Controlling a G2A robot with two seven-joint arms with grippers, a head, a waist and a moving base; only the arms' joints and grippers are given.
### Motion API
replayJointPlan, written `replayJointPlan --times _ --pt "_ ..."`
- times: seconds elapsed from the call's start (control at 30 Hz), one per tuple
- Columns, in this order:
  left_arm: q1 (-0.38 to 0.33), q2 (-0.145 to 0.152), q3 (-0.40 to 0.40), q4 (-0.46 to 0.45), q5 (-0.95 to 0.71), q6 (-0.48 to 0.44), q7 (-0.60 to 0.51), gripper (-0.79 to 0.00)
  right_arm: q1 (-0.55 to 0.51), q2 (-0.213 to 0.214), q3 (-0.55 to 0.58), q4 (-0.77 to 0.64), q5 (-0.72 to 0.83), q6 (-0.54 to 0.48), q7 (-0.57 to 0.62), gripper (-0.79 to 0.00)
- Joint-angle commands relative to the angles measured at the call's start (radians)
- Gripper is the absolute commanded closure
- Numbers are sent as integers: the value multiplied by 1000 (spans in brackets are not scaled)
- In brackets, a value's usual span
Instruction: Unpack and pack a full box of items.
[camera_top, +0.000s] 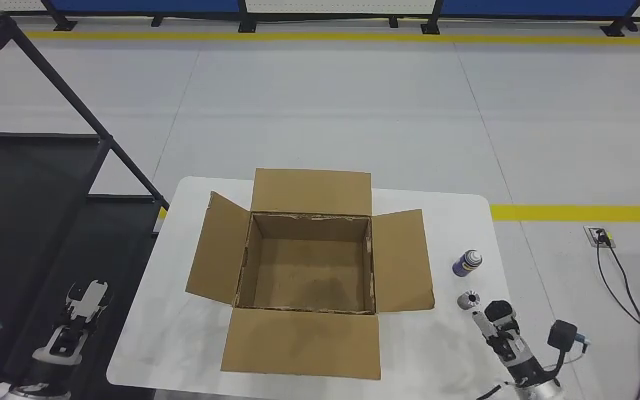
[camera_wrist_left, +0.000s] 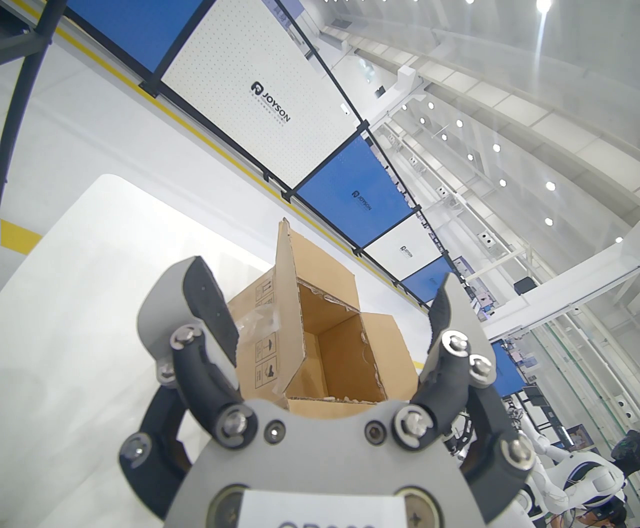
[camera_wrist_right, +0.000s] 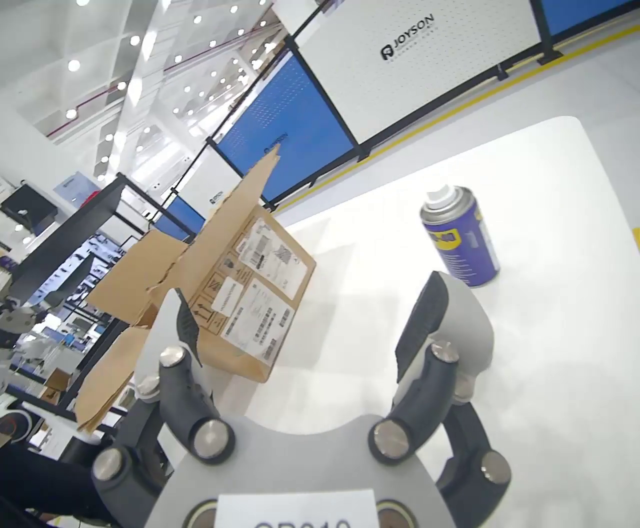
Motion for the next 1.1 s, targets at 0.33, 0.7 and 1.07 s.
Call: replayJointPlan --times 0.33,0.7,1.07 --pt "0 0 0 0 0 0 0 -785 163 44 64 -34 -61 257 476 -785" --pt "0 0 0 0 0 0 0 -785 166 44 67 -37 -71 268 474 -785" --pt "0 0 0 0 0 0 0 -785 241 72 40 -69 -142 409 872 -785"
